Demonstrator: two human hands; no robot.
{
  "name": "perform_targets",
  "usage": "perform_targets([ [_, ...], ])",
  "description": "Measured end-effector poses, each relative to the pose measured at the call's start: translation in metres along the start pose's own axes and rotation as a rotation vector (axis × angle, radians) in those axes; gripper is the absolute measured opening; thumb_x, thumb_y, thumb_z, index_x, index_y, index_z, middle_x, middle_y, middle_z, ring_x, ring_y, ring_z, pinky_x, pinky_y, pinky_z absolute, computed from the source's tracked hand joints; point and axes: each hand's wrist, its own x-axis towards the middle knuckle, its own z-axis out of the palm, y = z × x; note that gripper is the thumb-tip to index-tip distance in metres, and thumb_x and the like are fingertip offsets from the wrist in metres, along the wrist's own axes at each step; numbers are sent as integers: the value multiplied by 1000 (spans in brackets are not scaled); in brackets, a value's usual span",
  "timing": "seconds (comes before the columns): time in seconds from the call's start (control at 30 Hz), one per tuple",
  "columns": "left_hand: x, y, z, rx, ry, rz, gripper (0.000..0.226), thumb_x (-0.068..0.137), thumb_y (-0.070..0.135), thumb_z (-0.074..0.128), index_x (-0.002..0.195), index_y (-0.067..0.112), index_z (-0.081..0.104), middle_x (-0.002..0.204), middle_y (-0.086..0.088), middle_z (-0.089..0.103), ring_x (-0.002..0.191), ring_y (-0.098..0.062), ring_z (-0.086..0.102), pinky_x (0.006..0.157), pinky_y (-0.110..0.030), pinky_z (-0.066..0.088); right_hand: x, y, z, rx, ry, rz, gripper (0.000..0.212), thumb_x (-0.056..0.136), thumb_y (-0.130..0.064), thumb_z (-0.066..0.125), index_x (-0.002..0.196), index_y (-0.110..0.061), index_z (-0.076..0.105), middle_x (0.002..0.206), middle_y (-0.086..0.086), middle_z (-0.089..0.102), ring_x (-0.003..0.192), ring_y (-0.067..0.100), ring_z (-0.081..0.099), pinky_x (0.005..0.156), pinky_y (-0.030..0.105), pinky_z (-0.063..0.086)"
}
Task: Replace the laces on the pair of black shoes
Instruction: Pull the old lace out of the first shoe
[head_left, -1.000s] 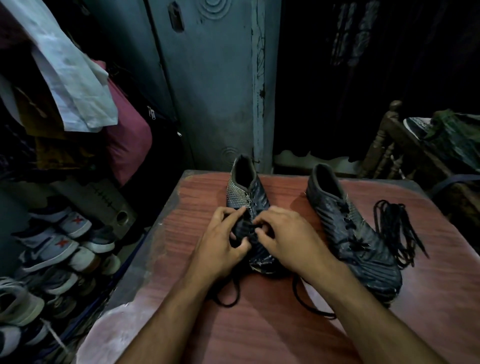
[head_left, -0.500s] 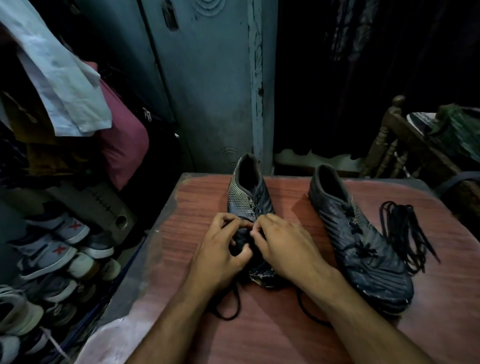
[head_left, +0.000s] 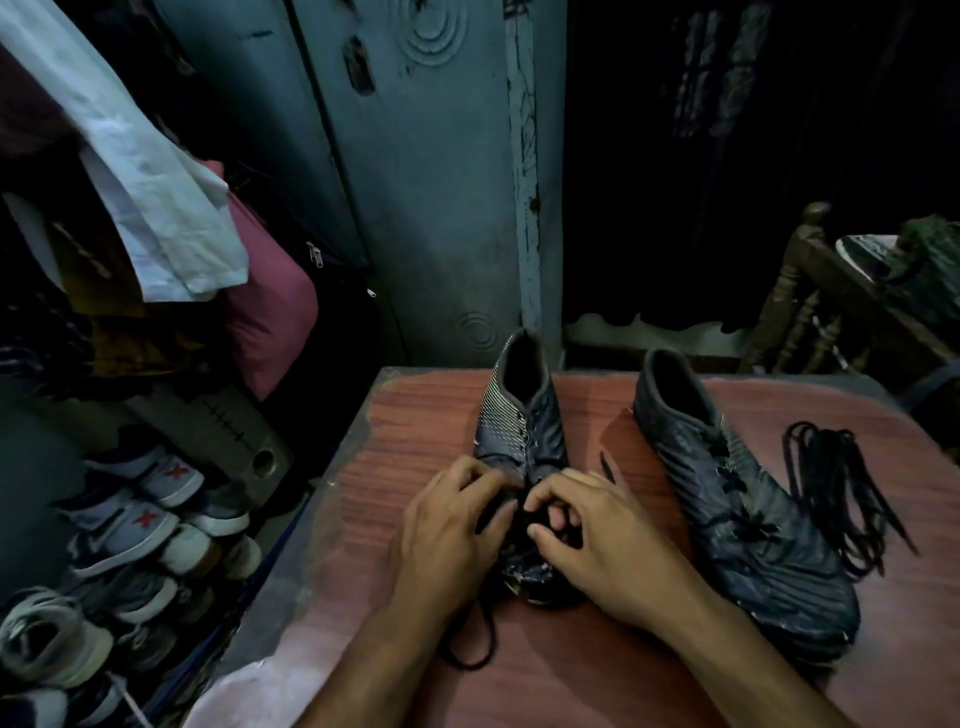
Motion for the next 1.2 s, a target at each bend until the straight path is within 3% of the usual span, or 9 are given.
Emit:
perform_targets([
  [0.27, -3, 6, -4, 80, -5, 37, 19, 96, 40, 47, 101, 33, 64, 94, 11, 55, 77, -14, 59, 57, -32, 48, -2, 0, 0, -17, 12, -3, 15, 88, -35, 70, 101, -38, 62, 83, -20, 48, 87, -7, 44, 76, 28, 46],
  [0.5, -6, 15, -9, 87, 34, 19, 13, 99, 39, 44, 107, 35, 54, 95, 11, 48, 74, -11, 57, 57, -28, 45, 0, -1, 3, -2, 58, 0, 22, 87, -32, 73, 108, -33, 67, 82, -17, 50, 87, -3, 47, 76, 14, 36],
  [0.7, -9, 16, -11, 60, 4, 158, 13, 97, 33, 50, 108, 31, 56, 101, 10, 52, 81, -15, 58, 60, -33, 51, 1, -1, 4, 0, 55, 18, 21, 85, -41, 70, 103, -38, 60, 89, -15, 58, 93, 2, 50, 81, 23, 44],
  [0.9, -9, 13, -10, 7, -38, 180, 15, 90, 27, 56, 104, 28, 60, 103, 12, 60, 86, -17, 60, 69, -38, 54, 0, -7, 4, -152, 44, 19, 21, 87, -44, 64, 99, -35, 50, 99, -14, 61, 99, 11, 54, 82, 33, 46],
  [1.03, -10, 12, -12, -105, -84, 69, 34, 76, 18, 49, 107, 31, 56, 96, 15, 60, 89, -14, 60, 73, -40, 53, 1, -7, 5, -190, 110, 5, 14, 96, -44, 58, 98, -31, 55, 95, -11, 61, 97, 15, 56, 81, 36, 48],
  [1.2, -4, 11, -5, -132, -12, -93, 14, 84, 41, 54, 95, 32, 52, 93, 17, 54, 82, -4, 59, 65, -35, 53, 0, -5, 7, -87, 166, 6, 6, 97, -36, 60, 97, -31, 62, 82, -20, 52, 88, 7, 52, 72, 21, 35],
])
